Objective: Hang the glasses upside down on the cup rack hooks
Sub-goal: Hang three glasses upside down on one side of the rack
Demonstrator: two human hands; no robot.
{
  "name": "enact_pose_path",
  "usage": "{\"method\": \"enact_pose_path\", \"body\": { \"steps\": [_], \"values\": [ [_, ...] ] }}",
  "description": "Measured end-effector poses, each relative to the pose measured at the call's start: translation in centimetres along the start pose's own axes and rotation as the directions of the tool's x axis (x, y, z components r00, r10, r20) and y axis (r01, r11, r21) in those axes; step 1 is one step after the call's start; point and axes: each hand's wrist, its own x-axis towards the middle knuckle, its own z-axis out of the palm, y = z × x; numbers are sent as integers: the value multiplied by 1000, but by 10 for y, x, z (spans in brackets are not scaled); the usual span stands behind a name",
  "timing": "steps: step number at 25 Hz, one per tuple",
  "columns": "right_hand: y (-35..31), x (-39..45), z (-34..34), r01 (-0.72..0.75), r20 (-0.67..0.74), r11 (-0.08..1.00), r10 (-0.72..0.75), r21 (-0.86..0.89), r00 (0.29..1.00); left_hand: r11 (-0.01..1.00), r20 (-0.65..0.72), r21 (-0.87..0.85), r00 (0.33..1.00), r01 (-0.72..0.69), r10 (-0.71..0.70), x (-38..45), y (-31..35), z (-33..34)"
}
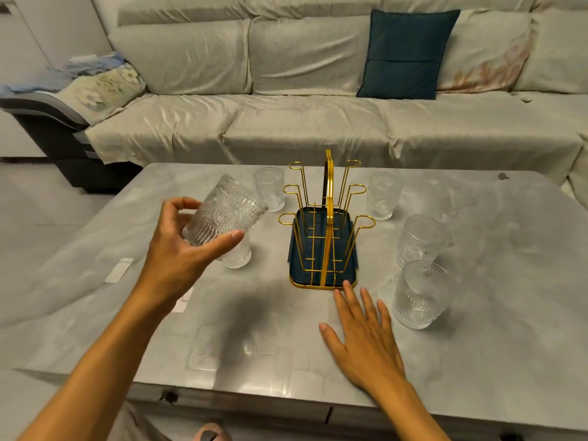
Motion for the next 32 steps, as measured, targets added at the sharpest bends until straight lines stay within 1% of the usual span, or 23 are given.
{"method": "enact_pose_path", "body": {
  "steps": [2,4,6,8,14,16,23,32],
  "values": [
    [0,1,-1,-1,3,1000,1,0,1000,999,-13,9,999,-50,50,15,19,0],
    [0,0,-1,-1,7,1000,1,-7,1000,990,15,80,993,-120,119,26,33,5],
    [-1,1,-2,-7,12,1000,8,-11,1000,977,50,145,987,-156,151,36,40,11],
    [-1,1,-2,-10,12,1000,10,-15,1000,968,88,177,982,-178,165,44,43,19],
    [-1,1,-2,-11,8,1000,11,-15,1000,888,193,314,938,-336,287,54,42,46],
    [-1,1,-1,-13,9,1000,13,-8,1000,879,236,321,929,-351,285,56,38,53],
    [-1,2,-1,-17,8,1000,17,-11,1000,891,315,342,930,-298,190,51,14,77],
    [-2,2,-1,-26,18,1000,26,-14,999,887,348,376,928,-267,132,50,3,88]
  ]
}}
